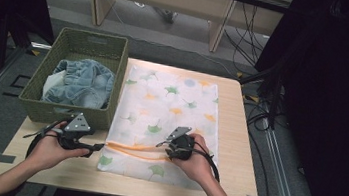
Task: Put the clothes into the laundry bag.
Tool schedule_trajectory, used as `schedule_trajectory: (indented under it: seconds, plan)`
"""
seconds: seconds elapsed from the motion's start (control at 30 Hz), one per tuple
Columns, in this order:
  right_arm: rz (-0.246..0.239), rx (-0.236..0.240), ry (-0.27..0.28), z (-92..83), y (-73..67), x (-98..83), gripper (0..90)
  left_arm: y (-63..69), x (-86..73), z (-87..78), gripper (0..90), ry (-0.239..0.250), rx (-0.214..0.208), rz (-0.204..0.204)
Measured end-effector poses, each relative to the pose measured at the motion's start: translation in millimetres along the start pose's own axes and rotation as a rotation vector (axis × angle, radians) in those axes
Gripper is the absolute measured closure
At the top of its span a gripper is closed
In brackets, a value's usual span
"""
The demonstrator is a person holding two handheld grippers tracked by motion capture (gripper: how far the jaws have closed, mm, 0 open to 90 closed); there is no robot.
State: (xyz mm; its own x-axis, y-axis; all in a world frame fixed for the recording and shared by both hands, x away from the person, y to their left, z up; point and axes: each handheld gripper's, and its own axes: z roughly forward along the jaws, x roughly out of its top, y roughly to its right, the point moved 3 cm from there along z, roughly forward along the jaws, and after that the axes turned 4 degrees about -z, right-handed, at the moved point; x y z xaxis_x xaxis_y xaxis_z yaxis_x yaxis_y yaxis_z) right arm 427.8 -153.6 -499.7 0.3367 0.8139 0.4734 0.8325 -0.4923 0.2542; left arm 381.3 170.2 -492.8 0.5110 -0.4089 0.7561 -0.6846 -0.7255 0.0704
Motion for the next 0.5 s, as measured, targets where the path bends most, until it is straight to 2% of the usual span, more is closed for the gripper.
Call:
schedule_trajectory:
  seconds: [0.03, 0.07, 0.1, 0.13, 0.17, 0.23, 0.37, 0.5]
  plan:
    - [-0.007, -0.014, -0.007, 3.4, 1.2, 1.5, 65.2, 0.2, 0.2, 0.3, 37.1, -0.003, 0.000, 0.004]
    - [0.022, -0.027, -0.024, 5.8, 0.1, 2.3, 71.0, 0.6, 0.5, 0.6, 37.1, -0.004, 0.000, 0.007]
    - [-0.019, -0.040, -0.016, 8.1, 6.3, 7.4, 82.5, 1.4, 0.8, 0.9, 37.2, -0.001, -0.001, 0.007]
    - [-0.028, -0.045, -0.004, 7.5, 8.2, 9.8, 85.1, 1.5, 0.9, 0.8, 37.2, -0.001, 0.000, 0.010]
    - [-0.014, -0.049, 0.012, 6.0, 9.9, 12.9, 88.1, 1.7, 1.0, 0.8, 37.2, 0.001, -0.001, 0.010]
    - [-0.008, -0.060, 0.034, 3.7, 12.5, 16.2, 88.8, 1.6, 1.2, 0.5, 37.2, 0.006, 0.000, 0.009]
    - [0.040, -0.061, 0.109, -8.3, 20.6, 24.8, 89.3, -0.2, 2.3, -2.0, 37.6, 0.019, 0.009, 0.005]
    - [0.070, -0.074, 0.150, -19.1, 26.3, 28.1, 89.2, 3.8, 7.5, -6.7, 37.5, 0.067, 0.017, 0.001]
